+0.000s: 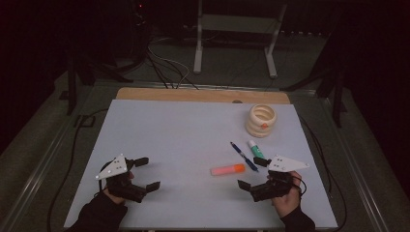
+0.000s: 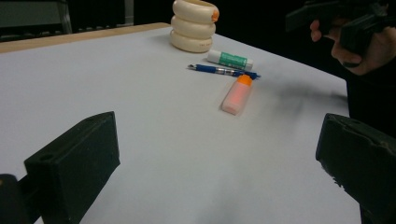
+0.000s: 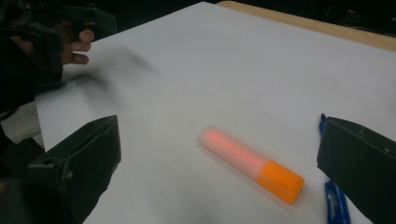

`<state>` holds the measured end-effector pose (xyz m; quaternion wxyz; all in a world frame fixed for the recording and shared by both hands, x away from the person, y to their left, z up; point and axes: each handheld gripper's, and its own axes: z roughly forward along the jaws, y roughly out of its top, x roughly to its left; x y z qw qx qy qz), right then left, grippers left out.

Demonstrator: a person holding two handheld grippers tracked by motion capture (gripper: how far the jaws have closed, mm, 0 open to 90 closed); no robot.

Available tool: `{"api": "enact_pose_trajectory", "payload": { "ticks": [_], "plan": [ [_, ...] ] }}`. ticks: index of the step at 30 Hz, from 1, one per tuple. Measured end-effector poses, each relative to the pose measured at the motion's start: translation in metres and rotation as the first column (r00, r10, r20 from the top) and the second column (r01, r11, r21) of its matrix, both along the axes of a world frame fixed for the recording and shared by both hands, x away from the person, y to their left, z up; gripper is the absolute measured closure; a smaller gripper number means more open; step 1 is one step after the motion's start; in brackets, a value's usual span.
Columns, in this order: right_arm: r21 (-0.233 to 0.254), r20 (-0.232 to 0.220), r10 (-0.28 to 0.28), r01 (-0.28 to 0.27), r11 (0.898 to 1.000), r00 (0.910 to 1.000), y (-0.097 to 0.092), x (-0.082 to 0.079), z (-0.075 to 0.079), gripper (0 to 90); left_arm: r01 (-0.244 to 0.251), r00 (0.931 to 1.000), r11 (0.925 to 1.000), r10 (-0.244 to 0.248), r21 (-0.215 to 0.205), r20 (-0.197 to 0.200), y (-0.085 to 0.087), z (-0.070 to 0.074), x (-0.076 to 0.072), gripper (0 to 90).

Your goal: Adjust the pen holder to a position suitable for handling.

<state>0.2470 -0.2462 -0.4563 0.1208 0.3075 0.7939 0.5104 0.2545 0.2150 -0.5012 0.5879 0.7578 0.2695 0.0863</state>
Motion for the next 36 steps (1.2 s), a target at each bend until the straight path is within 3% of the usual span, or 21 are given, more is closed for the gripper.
{"api": "enact_pose_trajectory", "payload": {
  "ticks": [15, 29, 36],
  "plan": [
    [0.011, 0.05, -0.04, 0.039, 0.999, 0.9979, -0.002, 0.019, 0.029, 0.0, 0.001, 1.0, 1.0, -0.001, -0.003, 0.001, 0.001, 0.0, 0.0, 0.1],
    [0.016, 0.077, -0.071, 0.07, 0.997, 0.9945, -0.004, 0.038, 0.043, 0.0, 0.002, 1.0, 1.0, -0.002, -0.001, -0.002, 0.0, 0.0, 0.0, 0.1],
    [0.017, 0.107, -0.113, 0.112, 0.994, 0.9878, -0.011, 0.052, 0.054, 0.0, -0.007, 0.9999, 1.0, 0.007, -0.005, 0.01, 0.0, 0.001, -0.001, 0.1]
  ]
}}
